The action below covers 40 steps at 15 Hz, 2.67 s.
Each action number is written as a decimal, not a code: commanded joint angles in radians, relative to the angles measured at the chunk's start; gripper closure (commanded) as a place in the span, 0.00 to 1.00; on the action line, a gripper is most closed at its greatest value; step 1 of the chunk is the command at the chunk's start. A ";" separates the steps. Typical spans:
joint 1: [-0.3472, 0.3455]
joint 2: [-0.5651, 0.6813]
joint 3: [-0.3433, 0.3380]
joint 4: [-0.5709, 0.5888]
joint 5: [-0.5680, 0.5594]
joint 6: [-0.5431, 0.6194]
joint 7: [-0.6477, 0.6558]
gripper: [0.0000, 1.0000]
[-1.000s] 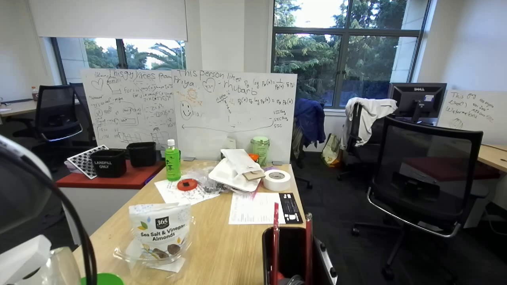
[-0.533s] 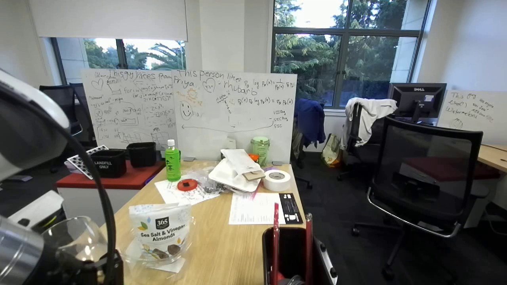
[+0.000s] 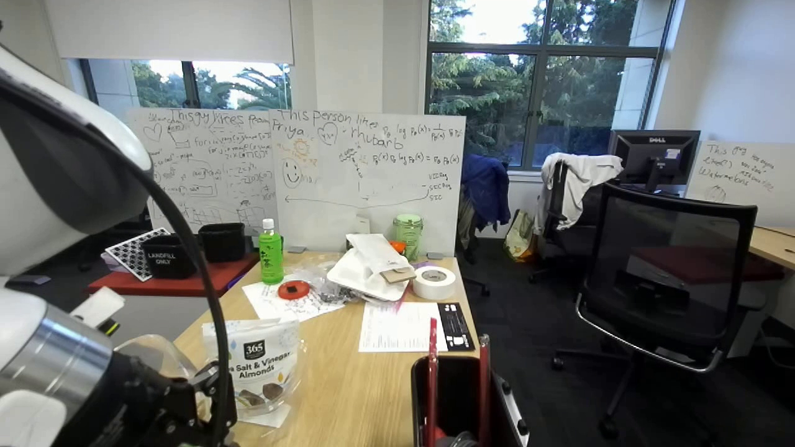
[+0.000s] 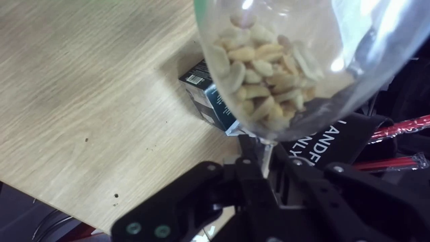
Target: Pour the contents of the wine glass into the bowl
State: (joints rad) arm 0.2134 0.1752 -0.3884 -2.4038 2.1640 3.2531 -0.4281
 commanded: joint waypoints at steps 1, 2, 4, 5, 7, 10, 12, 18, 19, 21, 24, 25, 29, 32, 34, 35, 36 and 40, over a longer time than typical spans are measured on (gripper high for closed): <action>0.129 0.084 -0.115 0.031 0.101 -0.010 -0.097 0.96; 0.179 0.113 -0.156 0.035 0.129 -0.019 -0.116 0.96; 0.306 0.182 -0.261 0.046 0.200 -0.042 -0.148 0.96; 0.378 0.220 -0.321 0.052 0.241 -0.059 -0.165 0.96; 0.536 0.318 -0.450 0.054 0.338 -0.103 -0.197 0.96; 0.694 0.453 -0.532 0.010 0.472 -0.171 -0.203 0.96; 0.776 0.532 -0.549 -0.021 0.447 -0.193 -0.094 0.96; 0.930 0.666 -0.573 -0.077 0.369 -0.227 0.158 0.96; 0.949 0.675 -0.579 -0.082 0.361 -0.232 0.186 0.96; 0.983 0.686 -0.594 -0.092 0.347 -0.240 0.231 0.96; 1.018 0.687 -0.617 -0.106 0.327 -0.251 0.278 0.96; 1.025 0.684 -0.625 -0.111 0.320 -0.255 0.288 0.96; 1.055 0.682 -0.662 -0.128 0.314 -0.279 0.306 0.96; 1.065 0.663 -0.677 -0.144 0.302 -0.295 0.307 0.96; 1.052 0.697 -0.653 -0.123 0.300 -0.269 0.318 0.96; 1.052 0.698 -0.652 -0.124 0.299 -0.271 0.320 0.86; 1.052 0.700 -0.651 -0.124 0.298 -0.271 0.320 0.86; 1.052 0.702 -0.651 -0.124 0.298 -0.271 0.320 0.86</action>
State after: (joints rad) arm 1.2617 0.8703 -1.0392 -2.5266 2.4790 2.9857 -0.1312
